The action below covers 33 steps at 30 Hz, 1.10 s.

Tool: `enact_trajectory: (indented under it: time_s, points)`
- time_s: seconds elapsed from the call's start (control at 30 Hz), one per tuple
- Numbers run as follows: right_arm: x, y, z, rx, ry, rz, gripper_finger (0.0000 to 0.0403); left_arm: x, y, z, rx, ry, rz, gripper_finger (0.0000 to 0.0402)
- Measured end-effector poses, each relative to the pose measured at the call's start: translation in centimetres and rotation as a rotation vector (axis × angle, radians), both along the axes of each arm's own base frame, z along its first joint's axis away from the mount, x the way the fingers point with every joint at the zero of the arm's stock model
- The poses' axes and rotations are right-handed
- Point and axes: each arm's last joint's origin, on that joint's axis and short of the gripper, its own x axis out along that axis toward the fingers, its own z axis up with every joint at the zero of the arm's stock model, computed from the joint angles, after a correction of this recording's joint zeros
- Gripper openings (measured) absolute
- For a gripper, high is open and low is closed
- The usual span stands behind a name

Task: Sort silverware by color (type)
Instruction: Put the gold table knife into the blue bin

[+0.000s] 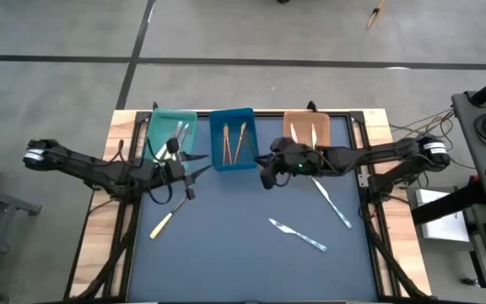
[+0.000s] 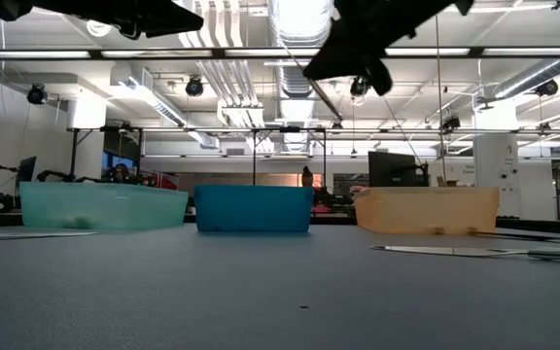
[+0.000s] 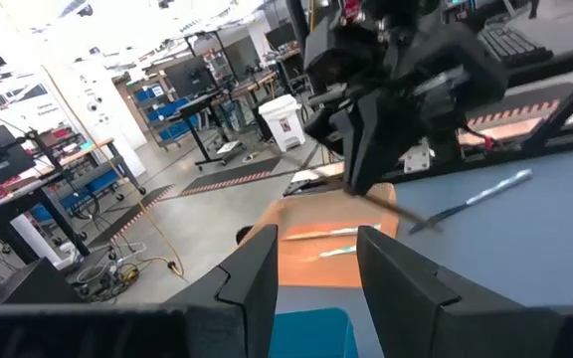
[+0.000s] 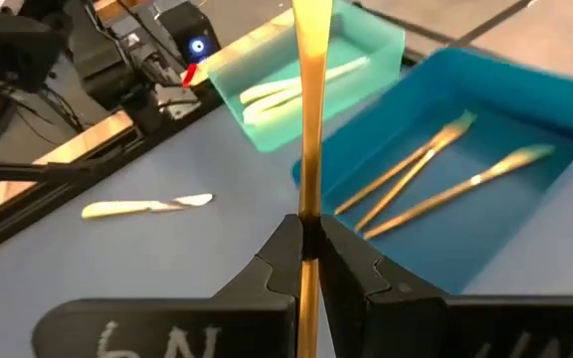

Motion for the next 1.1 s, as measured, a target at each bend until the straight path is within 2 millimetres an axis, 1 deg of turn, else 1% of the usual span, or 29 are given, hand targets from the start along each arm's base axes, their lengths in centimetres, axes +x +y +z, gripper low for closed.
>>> enact_trajectory:
  time_s: [0.27,0.43,0.63,0.83,1.1]
  points:
    - [4.2,-2.9,1.5,-0.107,0.067,-0.103,0.0013,-1.4,0.2,0.9,-0.056,-0.046,-0.003,0.0121]
    - [6.8,-5.0,1.9,-0.124,0.135,-0.136,0.0013,-2.5,0.4,1.3,-0.084,-0.060,-0.003,0.0121]
    - [9.4,-7.4,1.9,-0.127,0.184,-0.176,0.0013,-3.6,0.6,1.7,-0.109,-0.077,-0.004,0.0121]
    - [10.7,-9.5,1.2,-0.103,0.191,-0.227,0.0013,-4.0,0.7,1.8,-0.120,-0.088,-0.004,0.0121]
    - [11.5,-11.9,0.1,-0.019,0.145,-0.327,0.0013,-4.2,0.8,1.8,-0.121,-0.096,-0.005,0.0121]
